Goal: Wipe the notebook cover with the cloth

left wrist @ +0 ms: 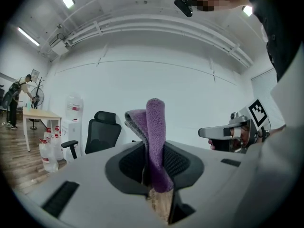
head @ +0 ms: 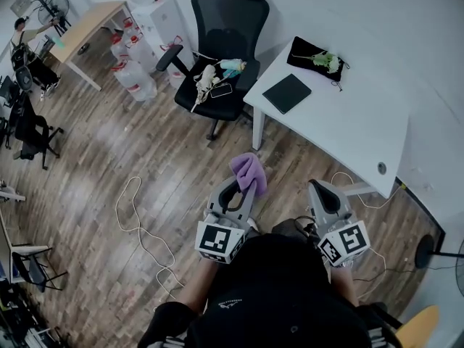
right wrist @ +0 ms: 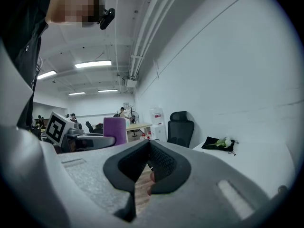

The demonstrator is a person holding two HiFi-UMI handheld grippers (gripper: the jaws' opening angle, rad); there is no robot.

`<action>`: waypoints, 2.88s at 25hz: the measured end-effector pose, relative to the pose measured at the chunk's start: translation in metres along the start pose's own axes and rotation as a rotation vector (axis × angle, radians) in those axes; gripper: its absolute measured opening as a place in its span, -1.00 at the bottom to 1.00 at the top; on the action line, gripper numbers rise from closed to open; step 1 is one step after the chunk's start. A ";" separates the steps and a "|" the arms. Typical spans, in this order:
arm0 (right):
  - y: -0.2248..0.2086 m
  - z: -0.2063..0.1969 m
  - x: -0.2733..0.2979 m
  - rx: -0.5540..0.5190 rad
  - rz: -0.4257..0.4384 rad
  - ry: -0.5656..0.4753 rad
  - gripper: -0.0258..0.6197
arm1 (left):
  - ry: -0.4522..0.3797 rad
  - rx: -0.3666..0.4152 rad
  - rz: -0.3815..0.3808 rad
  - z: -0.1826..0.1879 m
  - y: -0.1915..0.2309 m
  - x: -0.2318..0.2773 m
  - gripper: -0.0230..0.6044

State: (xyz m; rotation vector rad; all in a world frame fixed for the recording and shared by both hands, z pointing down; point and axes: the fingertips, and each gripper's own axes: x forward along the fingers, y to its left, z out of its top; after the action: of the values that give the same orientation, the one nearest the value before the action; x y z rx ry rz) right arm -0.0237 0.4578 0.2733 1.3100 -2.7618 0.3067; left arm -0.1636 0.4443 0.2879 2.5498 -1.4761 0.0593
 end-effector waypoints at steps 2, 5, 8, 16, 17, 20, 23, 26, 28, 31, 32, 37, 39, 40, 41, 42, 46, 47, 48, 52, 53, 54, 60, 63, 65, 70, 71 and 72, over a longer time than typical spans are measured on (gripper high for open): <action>0.002 0.000 0.013 -0.002 0.009 0.010 -0.91 | -0.005 -0.011 0.012 0.005 0.012 0.002 -0.66; -0.001 -0.001 0.030 0.002 0.017 0.022 -0.91 | -0.004 -0.018 0.027 0.004 0.027 0.007 -0.66; -0.011 -0.001 0.045 0.018 0.019 0.027 -0.91 | 0.009 -0.020 0.041 0.000 0.038 0.015 -0.66; -0.047 -0.001 0.096 0.034 0.080 0.037 -0.91 | 0.020 -0.015 0.118 0.001 0.071 0.054 -0.66; -0.054 0.001 0.105 0.030 0.090 0.042 -0.91 | 0.020 -0.014 0.128 0.004 0.075 0.062 -0.65; -0.076 0.005 0.133 0.024 0.115 0.057 -0.91 | 0.016 -0.016 0.153 0.006 0.086 0.088 -0.65; -0.099 0.012 0.167 0.018 0.148 0.055 -0.91 | 0.017 -0.010 0.178 0.009 0.100 0.119 -0.65; -0.119 0.023 0.192 0.015 0.184 0.059 -0.91 | 0.016 -0.003 0.206 0.021 0.109 0.146 -0.65; -0.132 0.030 0.205 0.009 0.217 0.067 -0.91 | 0.009 -0.004 0.229 0.029 0.114 0.162 -0.65; -0.155 0.038 0.226 -0.001 0.263 0.088 -0.91 | 0.005 -0.018 0.267 0.041 0.122 0.190 -0.66; -0.165 0.040 0.234 -0.003 0.273 0.093 -0.91 | 0.003 -0.023 0.282 0.042 0.125 0.201 -0.65; -0.211 0.055 0.269 0.000 0.315 0.091 -0.91 | -0.002 -0.022 0.322 0.055 0.133 0.251 -0.65; -0.227 0.059 0.279 -0.001 0.330 0.089 -0.91 | 0.005 -0.022 0.339 0.056 0.137 0.271 -0.65; -0.235 0.060 0.282 0.000 0.335 0.089 -0.91 | 0.008 -0.027 0.347 0.056 0.137 0.280 -0.65; -0.243 0.061 0.284 0.000 0.336 0.088 -0.91 | 0.009 -0.036 0.350 0.056 0.138 0.290 -0.65; -0.251 0.063 0.286 0.001 0.335 0.086 -0.91 | 0.007 -0.047 0.346 0.056 0.137 0.299 -0.65; -0.276 0.060 0.287 0.036 0.309 0.092 -0.91 | 0.029 -0.043 0.297 0.054 0.125 0.329 -0.65; -0.281 0.058 0.287 0.050 0.299 0.098 -0.91 | 0.041 -0.031 0.286 0.053 0.122 0.335 -0.66; -0.285 0.056 0.287 0.061 0.288 0.103 -0.91 | 0.052 -0.023 0.274 0.052 0.121 0.340 -0.65; -0.295 0.051 0.286 0.068 0.236 0.095 -0.91 | 0.066 -0.014 0.214 0.048 0.121 0.358 -0.66; -0.298 0.049 0.286 0.068 0.218 0.087 -0.91 | 0.072 -0.013 0.195 0.044 0.123 0.363 -0.66; -0.303 0.047 0.285 0.071 0.196 0.078 -0.91 | 0.080 -0.012 0.173 0.039 0.125 0.370 -0.65; -0.341 0.047 0.271 0.102 -0.016 0.062 -0.91 | 0.112 0.027 -0.033 0.039 0.119 0.425 -0.65; -0.358 0.049 0.271 0.132 -0.125 0.065 -0.91 | 0.114 0.054 -0.145 0.050 0.118 0.456 -0.65; -0.365 0.049 0.276 0.140 -0.191 0.070 -0.91 | 0.118 0.057 -0.214 0.053 0.121 0.474 -0.65; -0.371 0.053 0.292 0.164 -0.333 0.054 -0.91 | 0.171 0.051 -0.357 0.045 0.133 0.502 -0.65; -0.371 0.053 0.295 0.169 -0.362 0.052 -0.91 | 0.188 0.047 -0.386 0.041 0.136 0.506 -0.65; -0.371 0.054 0.297 0.174 -0.390 0.050 -0.91 | 0.205 0.044 -0.415 0.037 0.138 0.511 -0.65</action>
State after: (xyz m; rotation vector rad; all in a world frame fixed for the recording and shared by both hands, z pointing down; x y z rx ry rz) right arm 0.0758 -0.0078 0.3201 1.8113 -2.4095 0.5485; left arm -0.0287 -0.0668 0.3388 2.7320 -0.8643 0.2834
